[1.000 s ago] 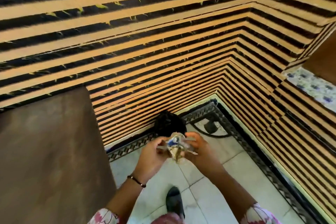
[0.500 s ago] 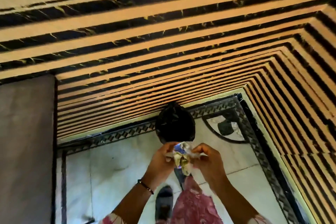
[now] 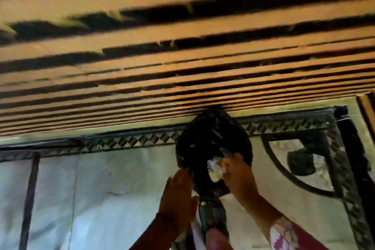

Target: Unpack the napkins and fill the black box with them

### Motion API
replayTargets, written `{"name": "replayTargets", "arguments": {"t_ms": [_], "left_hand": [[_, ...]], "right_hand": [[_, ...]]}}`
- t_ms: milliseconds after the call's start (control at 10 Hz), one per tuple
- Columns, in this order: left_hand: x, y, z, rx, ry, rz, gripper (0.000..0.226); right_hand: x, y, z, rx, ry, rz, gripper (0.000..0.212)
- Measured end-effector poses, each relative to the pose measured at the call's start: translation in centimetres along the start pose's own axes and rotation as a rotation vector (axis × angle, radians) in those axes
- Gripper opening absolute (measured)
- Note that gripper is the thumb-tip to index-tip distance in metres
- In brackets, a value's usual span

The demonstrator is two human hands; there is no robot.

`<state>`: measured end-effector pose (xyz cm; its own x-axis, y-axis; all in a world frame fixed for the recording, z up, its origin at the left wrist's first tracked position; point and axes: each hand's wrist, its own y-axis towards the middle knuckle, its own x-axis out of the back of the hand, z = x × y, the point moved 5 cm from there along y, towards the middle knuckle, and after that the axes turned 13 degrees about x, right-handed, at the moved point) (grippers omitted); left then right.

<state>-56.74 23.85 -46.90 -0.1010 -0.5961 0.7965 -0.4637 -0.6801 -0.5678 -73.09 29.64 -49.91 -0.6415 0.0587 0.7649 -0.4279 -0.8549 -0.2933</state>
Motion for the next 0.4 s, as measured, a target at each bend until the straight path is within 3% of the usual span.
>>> {"name": "replayTargets", "arguments": {"t_ms": [100, 200, 300, 400], "left_hand": [[-4.6, 4.6, 0.9, -0.001, 0.086, 0.042, 0.063], [-7.5, 5.9, 1.4, 0.009, 0.152, 0.186, 0.065], [-7.5, 5.3, 1.4, 0.033, 0.078, 0.142, 0.067], [-4.7, 2.7, 0.6, 0.011, -0.069, 0.056, 0.067]], "right_hand": [[-8.4, 4.8, -4.4, -0.04, -0.123, 0.258, 0.043], [-13.2, 6.2, -7.4, -0.186, 0.026, 0.478, 0.045], [-13.0, 5.6, -7.9, -0.177, 0.146, 0.458, 0.049], [-8.0, 3.4, -6.2, -0.144, 0.222, 0.195, 0.049]]}}
